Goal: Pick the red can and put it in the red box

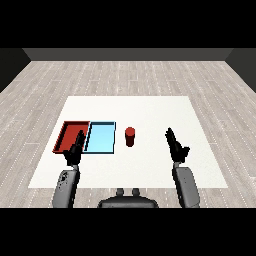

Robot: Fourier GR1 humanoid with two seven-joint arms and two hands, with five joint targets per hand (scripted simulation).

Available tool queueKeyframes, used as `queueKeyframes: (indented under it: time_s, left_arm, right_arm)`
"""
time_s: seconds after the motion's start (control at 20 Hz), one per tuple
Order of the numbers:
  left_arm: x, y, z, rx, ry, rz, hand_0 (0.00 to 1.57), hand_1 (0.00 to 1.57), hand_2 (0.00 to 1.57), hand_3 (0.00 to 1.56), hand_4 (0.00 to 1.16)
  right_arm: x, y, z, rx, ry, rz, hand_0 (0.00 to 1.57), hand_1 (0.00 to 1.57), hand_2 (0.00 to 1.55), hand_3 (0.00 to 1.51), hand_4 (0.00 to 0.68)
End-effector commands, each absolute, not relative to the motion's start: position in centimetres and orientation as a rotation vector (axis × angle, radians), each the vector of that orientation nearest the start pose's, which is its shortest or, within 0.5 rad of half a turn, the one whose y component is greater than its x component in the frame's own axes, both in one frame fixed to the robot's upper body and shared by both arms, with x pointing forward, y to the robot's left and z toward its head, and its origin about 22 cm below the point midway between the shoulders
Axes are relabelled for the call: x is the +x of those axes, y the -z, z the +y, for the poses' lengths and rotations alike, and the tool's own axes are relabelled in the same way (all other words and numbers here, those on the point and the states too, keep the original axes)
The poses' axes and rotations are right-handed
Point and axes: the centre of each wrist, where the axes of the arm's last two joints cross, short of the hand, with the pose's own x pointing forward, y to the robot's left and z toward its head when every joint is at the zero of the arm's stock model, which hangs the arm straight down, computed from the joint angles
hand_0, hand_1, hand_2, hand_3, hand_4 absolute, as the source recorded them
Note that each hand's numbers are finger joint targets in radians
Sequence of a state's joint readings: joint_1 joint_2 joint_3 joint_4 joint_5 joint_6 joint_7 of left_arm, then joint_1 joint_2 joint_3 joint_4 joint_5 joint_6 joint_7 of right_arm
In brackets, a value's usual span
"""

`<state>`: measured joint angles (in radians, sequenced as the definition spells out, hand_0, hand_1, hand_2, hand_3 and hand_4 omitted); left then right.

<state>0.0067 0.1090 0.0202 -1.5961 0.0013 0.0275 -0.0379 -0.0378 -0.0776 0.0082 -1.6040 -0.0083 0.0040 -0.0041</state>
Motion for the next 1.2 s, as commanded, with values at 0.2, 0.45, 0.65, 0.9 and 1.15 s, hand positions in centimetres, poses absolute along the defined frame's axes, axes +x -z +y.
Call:
queueKeyframes:
  time_s: [0.2, 0.45, 0.65, 0.9, 1.15]
  left_arm:
    - [23.4, 0.0, 26.5, 0.141, 0.091, -1.524, 0.00, 0.00, 0.00, 0.00, 0.00]
    - [23.6, -2.7, 26.4, 0.022, 0.014, -2.005, 0.00, 0.00, 0.00, 0.00, 0.00]
    - [21.8, 0.5, 25.8, 0.001, 0.001, -2.016, 0.00, 0.00, 0.00, 0.00, 0.00]
    - [24.2, 0.7, 25.2, -0.030, 0.014, -2.030, 0.00, 0.00, 0.00, 0.00, 0.00]
    - [23.9, -1.0, 26.0, -0.006, 0.037, -2.036, 0.00, 0.00, 0.00, 0.00, 0.00]
  right_arm:
    - [24.4, -1.0, -25.4, -0.082, -0.105, -1.575, 0.00, 0.00, 0.00, 0.00, 0.000]
    - [24.5, -1.9, -24.5, 0.079, -0.040, -1.901, 0.00, 0.00, 0.00, 0.00, 0.000]
    - [22.2, -1.3, -26.0, 0.089, -0.037, -1.896, 0.00, 0.00, 0.00, 0.00, 0.000]
    - [24.3, -1.1, -26.2, 0.083, -0.053, -1.908, 0.00, 0.00, 0.00, 0.00, 0.000]
    - [25.3, -1.5, -23.5, 0.078, -0.048, -1.922, 0.00, 0.00, 0.00, 0.00, 0.000]
